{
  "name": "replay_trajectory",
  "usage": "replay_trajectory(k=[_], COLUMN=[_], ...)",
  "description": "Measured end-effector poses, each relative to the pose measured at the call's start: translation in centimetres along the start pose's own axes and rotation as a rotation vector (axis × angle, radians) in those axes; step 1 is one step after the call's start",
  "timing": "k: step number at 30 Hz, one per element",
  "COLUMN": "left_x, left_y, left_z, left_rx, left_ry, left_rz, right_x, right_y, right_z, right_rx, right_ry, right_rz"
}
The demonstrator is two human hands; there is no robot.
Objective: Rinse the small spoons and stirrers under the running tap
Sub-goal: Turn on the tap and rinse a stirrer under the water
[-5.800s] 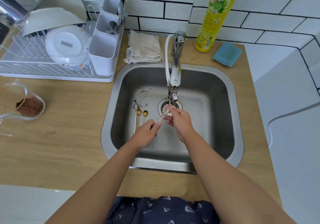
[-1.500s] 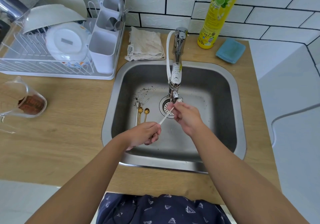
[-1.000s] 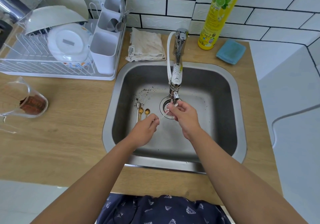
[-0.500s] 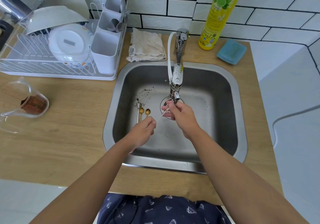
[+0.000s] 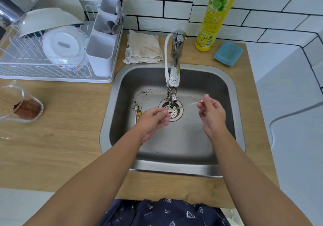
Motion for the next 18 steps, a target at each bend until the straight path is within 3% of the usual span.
replay_trajectory(k=[2,4,12,15,18], left_x=[1.6,3.0,2.2,1.2,0.4], left_y=[-0.7,-1.2,-0.6,-1.1,-1.6], left_z=[1.4,2.1,1.9,1.0,-0.4], left_rx=[-0.057,-0.077,-0.035,0.099,0.196], left_ry=[-0.005,0.026,-0.029,-0.057,0.028], left_rz=[-0.323,-0.416,-0.01,0.286,0.503], right_x=[-0.4,-0.7,-0.8,-0.3,1.0], right_y=[1.3,2.6,3.5,2.3,0.1], right_z=[0.0,0.1,0.3,0.1,-0.4], right_rx=[-0.038,-0.063,-0.114,-0.101,-0.071], right_ry=[-0.026,-0.023,0.168,0.152,0.103], right_rz=[0.044,0.051,-0.051,-0.058,-0.079])
Point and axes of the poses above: each hand's wrist, its own z-axis towards the middle knuckle, its own x-axis out of the palm, y = z × x, the point moved 3 cm from there along z, towards the middle knuckle, and after that the axes turned 12 degrees about z, right-handed, at the moved point
